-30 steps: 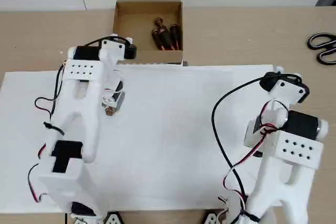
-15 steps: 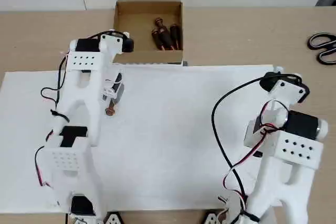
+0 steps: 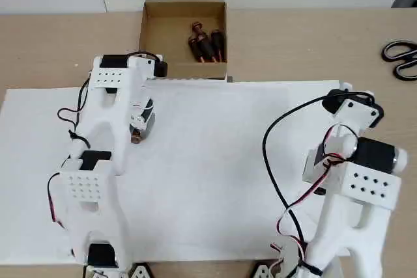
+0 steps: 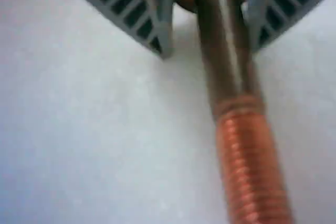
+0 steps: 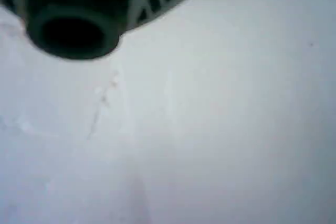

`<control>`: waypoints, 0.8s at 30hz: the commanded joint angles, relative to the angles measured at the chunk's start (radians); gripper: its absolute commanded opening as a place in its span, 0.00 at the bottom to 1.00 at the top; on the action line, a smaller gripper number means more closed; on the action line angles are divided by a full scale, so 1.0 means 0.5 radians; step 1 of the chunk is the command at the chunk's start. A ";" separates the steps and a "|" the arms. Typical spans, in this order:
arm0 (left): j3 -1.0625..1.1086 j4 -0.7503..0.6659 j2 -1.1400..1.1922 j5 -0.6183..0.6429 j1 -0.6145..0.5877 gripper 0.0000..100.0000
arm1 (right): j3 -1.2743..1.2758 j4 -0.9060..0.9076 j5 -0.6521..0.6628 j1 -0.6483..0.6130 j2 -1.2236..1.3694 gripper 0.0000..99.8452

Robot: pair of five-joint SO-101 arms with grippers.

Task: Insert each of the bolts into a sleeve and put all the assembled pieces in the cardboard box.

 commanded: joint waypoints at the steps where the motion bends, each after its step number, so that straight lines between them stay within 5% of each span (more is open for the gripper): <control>1: -0.054 -0.052 0.040 0.006 -0.064 0.07 | -0.009 -0.023 0.015 0.011 -0.051 0.00; 11: -0.057 0.043 0.037 0.031 -0.052 0.01 | -0.009 -0.023 0.015 0.011 -0.051 0.00; 24: -0.041 0.107 -0.743 0.822 -0.049 0.01 | -0.009 -0.020 0.015 0.014 -0.051 0.00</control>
